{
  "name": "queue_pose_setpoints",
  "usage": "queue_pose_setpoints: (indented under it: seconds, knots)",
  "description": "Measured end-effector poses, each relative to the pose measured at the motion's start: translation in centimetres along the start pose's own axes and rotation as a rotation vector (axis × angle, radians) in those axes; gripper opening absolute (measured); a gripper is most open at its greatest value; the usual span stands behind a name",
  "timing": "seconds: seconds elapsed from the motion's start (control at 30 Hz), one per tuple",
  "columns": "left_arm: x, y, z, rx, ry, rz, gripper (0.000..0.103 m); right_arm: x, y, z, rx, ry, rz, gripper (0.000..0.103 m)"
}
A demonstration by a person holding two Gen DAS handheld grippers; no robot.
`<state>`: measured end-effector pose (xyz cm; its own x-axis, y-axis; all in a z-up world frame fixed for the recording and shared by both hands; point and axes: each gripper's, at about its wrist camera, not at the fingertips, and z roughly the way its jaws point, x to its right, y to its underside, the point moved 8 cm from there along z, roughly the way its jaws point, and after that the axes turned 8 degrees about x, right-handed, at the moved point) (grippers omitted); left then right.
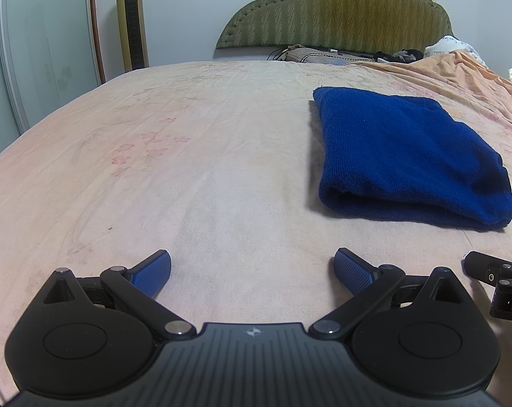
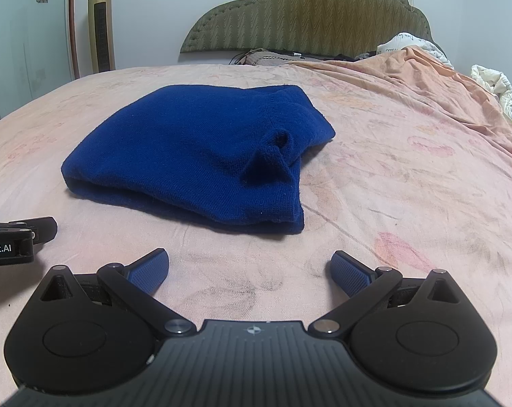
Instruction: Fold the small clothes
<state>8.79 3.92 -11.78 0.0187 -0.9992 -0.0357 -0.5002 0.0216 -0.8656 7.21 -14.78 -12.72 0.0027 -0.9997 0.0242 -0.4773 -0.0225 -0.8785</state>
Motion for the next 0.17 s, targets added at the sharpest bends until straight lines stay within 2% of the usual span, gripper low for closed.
queue_pose_setpoints:
  seconds: [0.17]
  knots:
    - [0.01,-0.06,-0.37,0.007,0.02,-0.004,0.103,0.01,-0.01,-0.02,0.001,-0.002,0.004,0.103]
